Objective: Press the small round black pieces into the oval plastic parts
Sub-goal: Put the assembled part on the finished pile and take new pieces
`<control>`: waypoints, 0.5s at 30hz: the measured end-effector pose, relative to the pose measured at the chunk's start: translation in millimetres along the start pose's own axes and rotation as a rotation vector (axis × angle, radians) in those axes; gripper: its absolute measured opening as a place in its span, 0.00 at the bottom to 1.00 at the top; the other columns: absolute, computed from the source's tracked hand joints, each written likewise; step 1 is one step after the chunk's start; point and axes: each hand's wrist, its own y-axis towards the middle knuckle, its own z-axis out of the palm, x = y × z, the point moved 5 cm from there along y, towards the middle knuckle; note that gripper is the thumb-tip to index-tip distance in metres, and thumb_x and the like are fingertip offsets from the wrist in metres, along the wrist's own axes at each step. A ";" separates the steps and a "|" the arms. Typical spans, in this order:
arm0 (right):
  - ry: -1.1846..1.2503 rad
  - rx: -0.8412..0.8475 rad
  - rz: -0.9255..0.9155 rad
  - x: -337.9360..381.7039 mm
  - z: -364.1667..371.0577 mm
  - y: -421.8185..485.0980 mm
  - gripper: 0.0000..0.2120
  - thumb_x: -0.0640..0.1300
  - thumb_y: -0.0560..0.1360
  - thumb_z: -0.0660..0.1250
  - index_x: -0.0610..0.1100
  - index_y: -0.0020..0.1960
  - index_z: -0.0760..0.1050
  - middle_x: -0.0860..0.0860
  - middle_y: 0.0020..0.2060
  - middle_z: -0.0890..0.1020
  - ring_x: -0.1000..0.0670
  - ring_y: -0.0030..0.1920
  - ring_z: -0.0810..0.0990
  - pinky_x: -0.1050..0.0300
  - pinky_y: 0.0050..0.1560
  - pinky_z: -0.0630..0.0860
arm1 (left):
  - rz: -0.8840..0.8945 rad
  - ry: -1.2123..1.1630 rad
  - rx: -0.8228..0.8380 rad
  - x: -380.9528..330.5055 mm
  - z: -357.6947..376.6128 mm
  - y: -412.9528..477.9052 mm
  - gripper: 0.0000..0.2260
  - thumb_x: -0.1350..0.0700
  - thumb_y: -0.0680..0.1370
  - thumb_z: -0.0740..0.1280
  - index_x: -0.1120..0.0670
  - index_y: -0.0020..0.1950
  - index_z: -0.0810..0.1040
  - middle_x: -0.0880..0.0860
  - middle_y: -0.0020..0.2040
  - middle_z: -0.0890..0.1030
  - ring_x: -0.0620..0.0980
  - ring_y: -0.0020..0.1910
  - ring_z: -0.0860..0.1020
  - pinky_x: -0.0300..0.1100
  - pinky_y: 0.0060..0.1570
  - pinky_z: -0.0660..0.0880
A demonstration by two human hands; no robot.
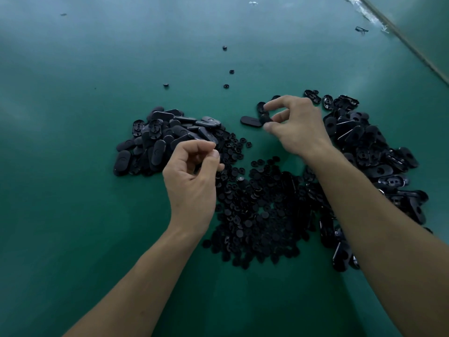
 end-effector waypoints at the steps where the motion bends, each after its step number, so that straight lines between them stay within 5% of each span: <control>1: 0.065 0.002 -0.002 2.6 0.8 -3.9 0.14 0.40 0.74 0.74 0.53 0.58 0.80 0.54 0.41 0.81 0.55 0.43 0.80 0.70 0.39 0.70 | 0.002 -0.005 0.001 -0.9 0.2 -0.2 0.07 0.65 0.79 0.68 0.53 0.48 0.79 0.43 0.41 0.81 0.42 0.40 0.79 0.38 0.44 0.79; 6: 0.502 0.269 -0.064 24.2 11.6 -36.3 0.12 0.33 0.72 0.75 0.46 0.50 0.81 0.50 0.39 0.84 0.58 0.37 0.82 0.68 0.39 0.75 | -0.008 -0.005 0.023 -3.2 2.0 -1.7 0.09 0.61 0.78 0.72 0.51 0.56 0.81 0.48 0.45 0.82 0.45 0.42 0.81 0.46 0.47 0.82; 9: 0.608 0.433 -0.148 35.9 15.9 -52.1 0.11 0.31 0.72 0.75 0.45 0.49 0.81 0.50 0.40 0.85 0.55 0.43 0.83 0.65 0.47 0.79 | -0.017 0.035 0.048 -3.5 3.3 -2.5 0.09 0.58 0.78 0.73 0.52 0.58 0.83 0.48 0.47 0.85 0.46 0.46 0.83 0.47 0.50 0.82; 15: 0.510 0.354 -0.220 41.3 16.1 -53.5 0.08 0.35 0.73 0.75 0.42 0.50 0.81 0.44 0.45 0.86 0.49 0.47 0.85 0.56 0.53 0.82 | -0.025 0.024 0.055 -5.3 4.2 -4.1 0.04 0.61 0.79 0.71 0.52 0.51 0.83 0.49 0.42 0.86 0.47 0.41 0.84 0.38 0.42 0.80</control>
